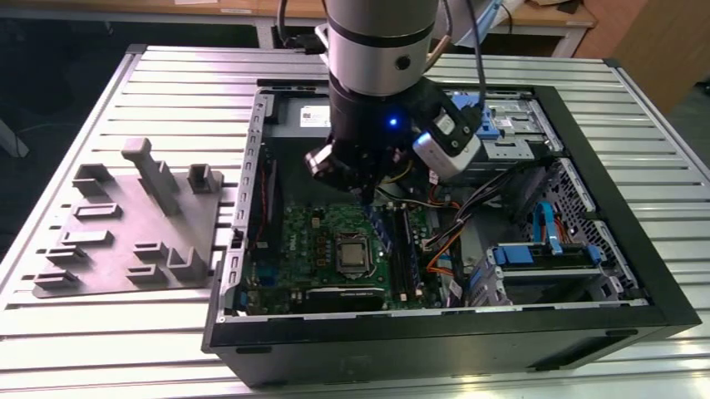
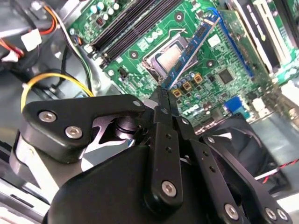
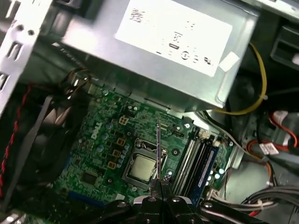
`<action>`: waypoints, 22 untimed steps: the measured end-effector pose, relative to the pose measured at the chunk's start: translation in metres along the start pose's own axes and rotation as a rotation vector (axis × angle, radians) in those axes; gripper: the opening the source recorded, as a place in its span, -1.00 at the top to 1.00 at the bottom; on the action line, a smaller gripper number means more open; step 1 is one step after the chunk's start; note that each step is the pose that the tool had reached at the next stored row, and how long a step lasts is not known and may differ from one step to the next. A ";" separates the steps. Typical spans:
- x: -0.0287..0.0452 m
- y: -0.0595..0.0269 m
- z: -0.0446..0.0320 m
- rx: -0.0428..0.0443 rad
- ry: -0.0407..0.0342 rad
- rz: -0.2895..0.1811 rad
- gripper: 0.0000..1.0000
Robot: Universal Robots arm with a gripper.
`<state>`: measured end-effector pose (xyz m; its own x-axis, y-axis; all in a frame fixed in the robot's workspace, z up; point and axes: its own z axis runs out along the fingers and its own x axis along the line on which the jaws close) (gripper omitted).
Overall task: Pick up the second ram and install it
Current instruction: 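Insert the second ram into the second slot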
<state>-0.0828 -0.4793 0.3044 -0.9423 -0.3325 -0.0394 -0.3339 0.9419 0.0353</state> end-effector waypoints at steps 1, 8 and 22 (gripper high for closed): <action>0.0000 0.0000 0.0001 0.0007 -0.0006 0.018 0.77; 0.0001 0.0000 0.0012 0.0057 -0.0051 0.145 0.77; -0.0004 -0.0002 0.0029 0.0136 -0.0123 0.349 0.77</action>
<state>-0.0823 -0.4793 0.3015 -0.9992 0.0097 -0.0394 0.0083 0.9993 0.0354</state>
